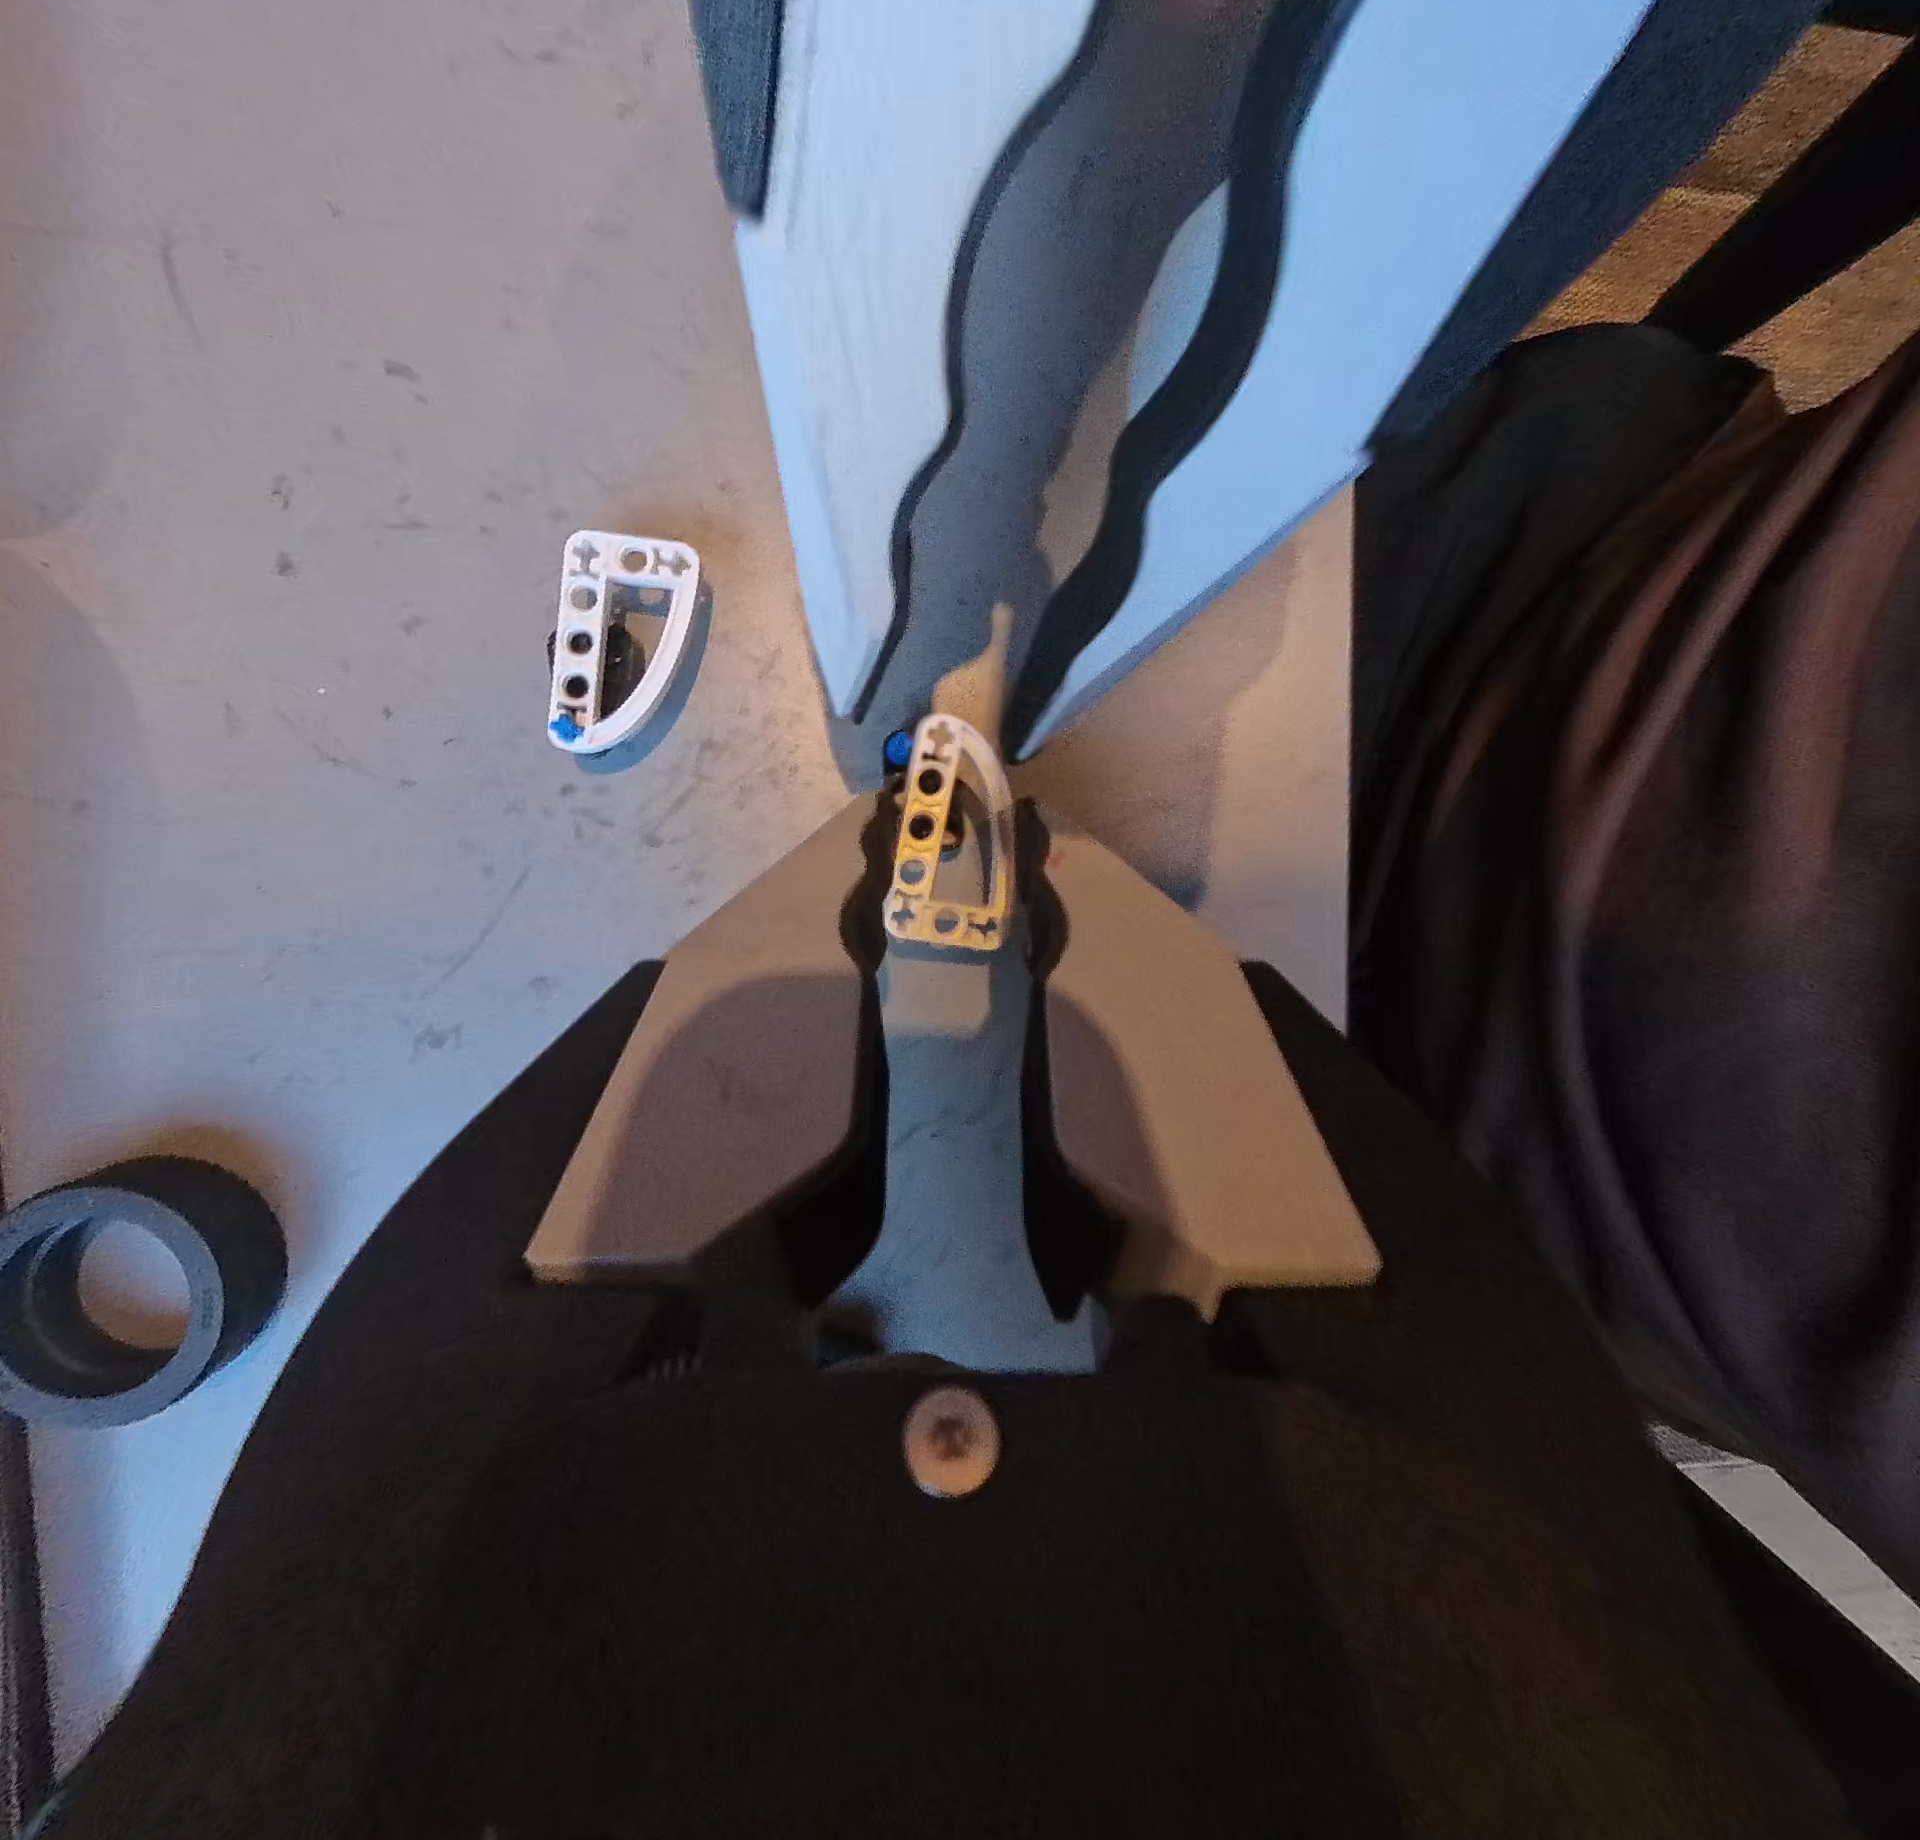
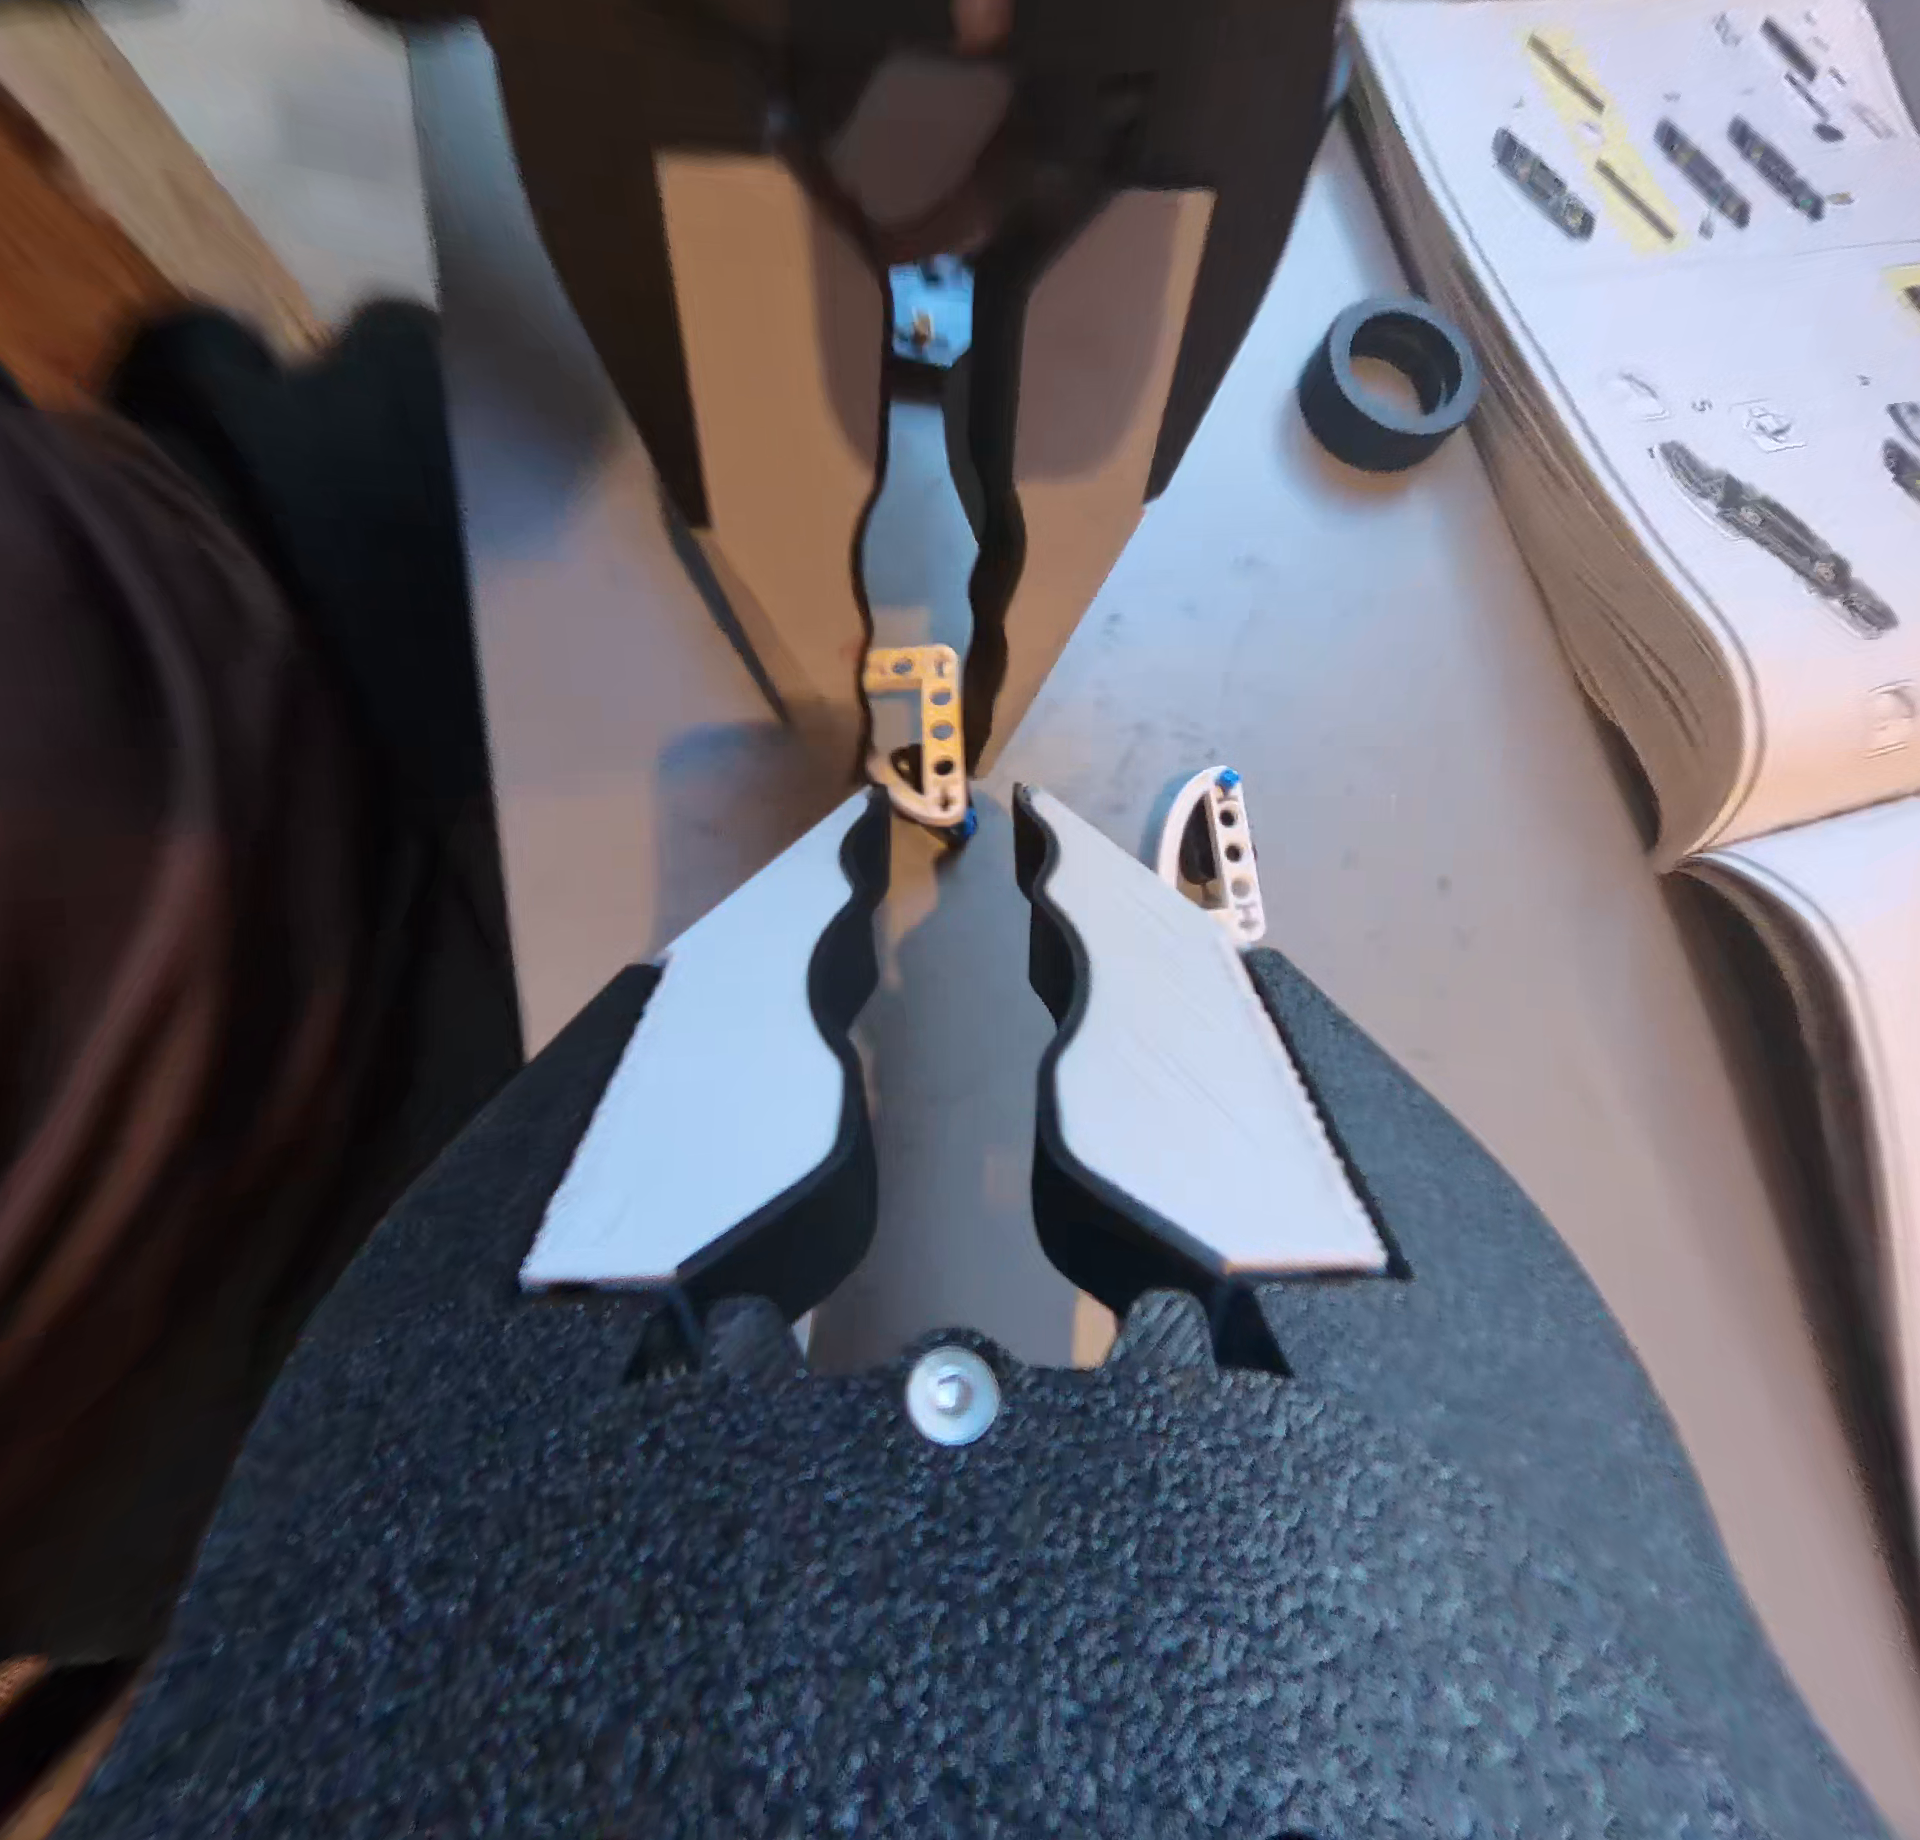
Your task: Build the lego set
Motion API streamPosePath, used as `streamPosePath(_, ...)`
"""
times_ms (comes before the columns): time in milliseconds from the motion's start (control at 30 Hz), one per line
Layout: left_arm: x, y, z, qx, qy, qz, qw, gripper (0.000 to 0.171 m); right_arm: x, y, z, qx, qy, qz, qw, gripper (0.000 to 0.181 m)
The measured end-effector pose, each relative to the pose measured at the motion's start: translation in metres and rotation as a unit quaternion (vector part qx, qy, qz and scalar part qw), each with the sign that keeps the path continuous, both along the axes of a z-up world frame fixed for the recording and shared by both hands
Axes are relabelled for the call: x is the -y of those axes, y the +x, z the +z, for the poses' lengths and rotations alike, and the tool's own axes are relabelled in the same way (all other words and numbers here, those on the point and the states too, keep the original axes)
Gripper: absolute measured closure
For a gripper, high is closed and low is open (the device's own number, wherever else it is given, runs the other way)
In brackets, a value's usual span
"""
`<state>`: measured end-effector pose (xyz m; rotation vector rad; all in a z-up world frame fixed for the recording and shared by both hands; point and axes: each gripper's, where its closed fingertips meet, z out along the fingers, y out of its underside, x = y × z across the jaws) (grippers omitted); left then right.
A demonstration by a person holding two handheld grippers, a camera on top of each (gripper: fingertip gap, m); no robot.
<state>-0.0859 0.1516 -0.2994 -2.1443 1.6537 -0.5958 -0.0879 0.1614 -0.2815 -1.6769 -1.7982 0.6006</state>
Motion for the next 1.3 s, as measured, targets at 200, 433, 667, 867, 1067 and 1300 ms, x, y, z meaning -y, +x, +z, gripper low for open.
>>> streamPosePath(200,0.001,0.0,0.001,0.005,-0.004,-0.002,1.0,0.151,0.005,-0.002,-0.004,0.007,0.027,0.028,0.999,0.167)
streamPosePath(433,-0.007,0.005,0.004,0.041,0.038,0.01,0.998,0.15,-0.001,0.002,-0.005,0.008,0.021,0.009,1.0,0.167)
streamPosePath(667,-0.008,0.006,0.007,0.09,0.108,0.018,0.99,0.15,0.0,0.002,-0.007,0.002,-0.004,0.006,1.0,0.167)
streamPosePath(867,-0.01,0.008,0.011,0.109,0.166,0.012,0.98,0.151,-0.003,0.003,-0.009,0.009,0.008,0.003,1.0,0.167)
streamPosePath(1067,-0.011,0.012,0.019,0.154,0.188,0.006,0.97,0.166,-0.001,0.007,-0.01,0.008,0.006,0.007,1.0,0.168)
streamPosePath(1300,-0.011,0.007,0.014,0.155,0.151,0.012,0.976,0.167,-0.001,0.005,-0.012,0.013,0.012,0.011,1.0,0.171)
